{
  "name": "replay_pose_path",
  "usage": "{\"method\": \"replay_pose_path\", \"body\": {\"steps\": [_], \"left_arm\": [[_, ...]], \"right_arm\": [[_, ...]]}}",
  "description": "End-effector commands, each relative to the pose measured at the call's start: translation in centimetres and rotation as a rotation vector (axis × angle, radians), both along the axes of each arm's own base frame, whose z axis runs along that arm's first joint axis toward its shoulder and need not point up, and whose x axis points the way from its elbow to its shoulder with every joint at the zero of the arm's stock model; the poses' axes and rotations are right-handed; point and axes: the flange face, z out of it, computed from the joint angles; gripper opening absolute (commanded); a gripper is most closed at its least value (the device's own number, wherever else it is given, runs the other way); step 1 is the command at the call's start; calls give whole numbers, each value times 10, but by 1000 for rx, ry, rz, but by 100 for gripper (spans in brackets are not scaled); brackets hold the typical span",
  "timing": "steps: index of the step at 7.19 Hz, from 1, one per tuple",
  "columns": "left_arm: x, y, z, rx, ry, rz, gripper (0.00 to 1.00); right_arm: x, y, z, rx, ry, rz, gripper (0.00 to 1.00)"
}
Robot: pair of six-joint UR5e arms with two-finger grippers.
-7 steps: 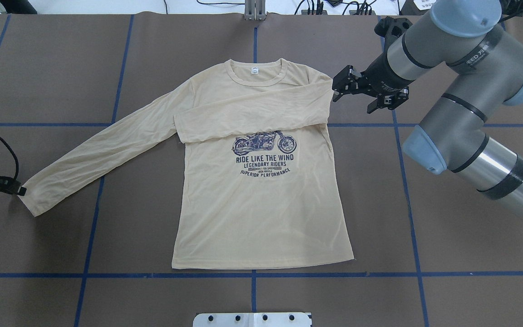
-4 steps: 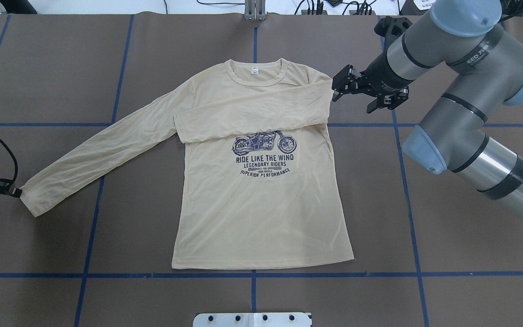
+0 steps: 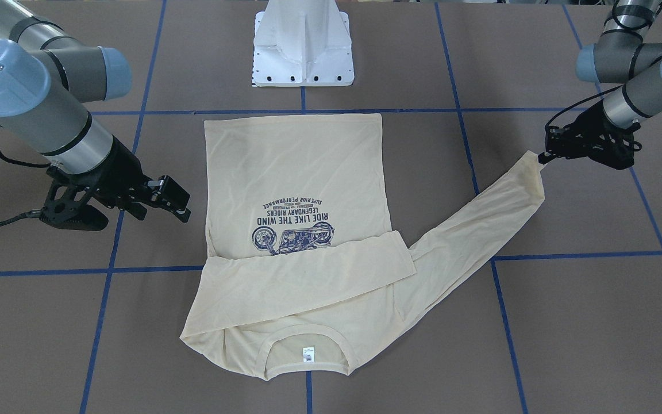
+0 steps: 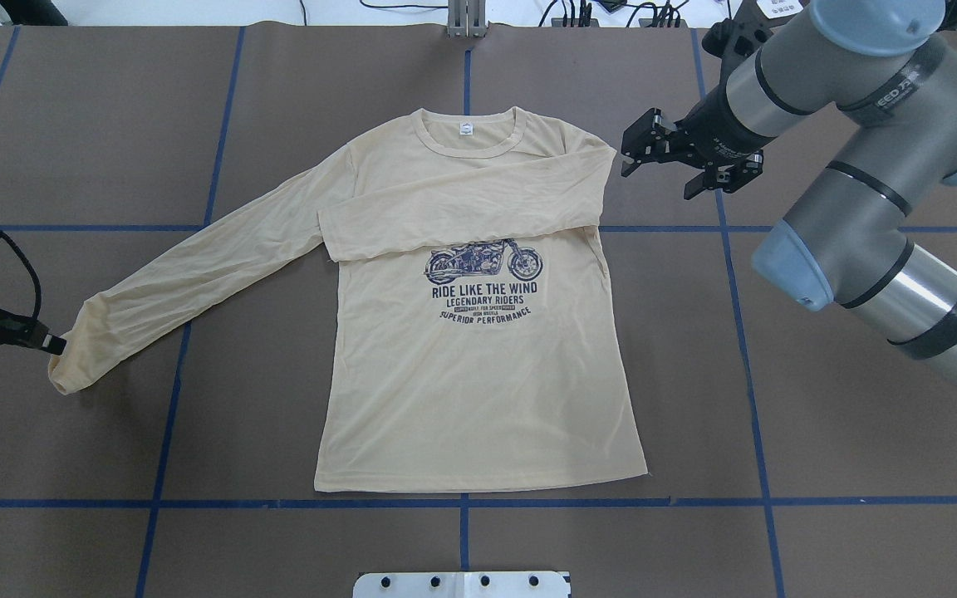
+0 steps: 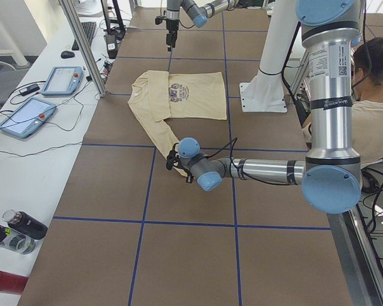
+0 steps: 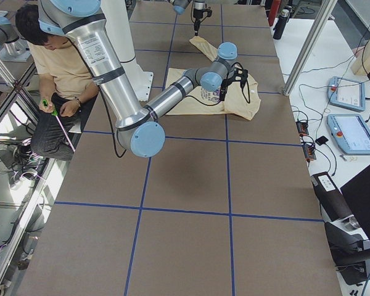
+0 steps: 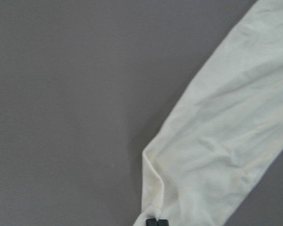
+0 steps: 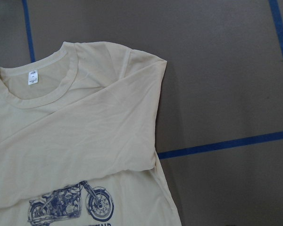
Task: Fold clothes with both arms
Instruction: 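Carry the sleeve across the chest with the left gripper and release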
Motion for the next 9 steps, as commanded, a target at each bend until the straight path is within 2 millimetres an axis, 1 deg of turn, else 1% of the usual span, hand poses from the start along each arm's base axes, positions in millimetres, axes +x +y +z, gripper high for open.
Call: {"method": "replay_pose_path", "body": {"steps": [1,2,3,4,5,6,7,8,9], "left_arm": [[27,-33,-92,-99,106,-105,0],[45,-58,-138,-152,144,-157,0],[79,-90,-208,-214,140,-226,0],[124,-99,-265,-233,114,-246,0],[155,-104,-289,-222,106,-248,0],[173,-108,-312,-238,126,-241,0],[196,-113,-352,-300,162,-252,0],[223,-116,-382,-311,177,-287,0],[259,-112,-417,-303,192,-303,0]], "right_arm": [[38,0,28,-16,21,31,92],[51,-4,44,-32,37,49,92],[66,-3,66,-42,59,56,92],[81,-4,82,-30,80,55,91],[92,-7,95,-14,98,50,91],[96,-8,102,-14,111,54,91],[95,-8,102,-14,112,54,91],[95,-8,104,-15,116,56,91],[94,-8,104,-15,117,55,91]]}}
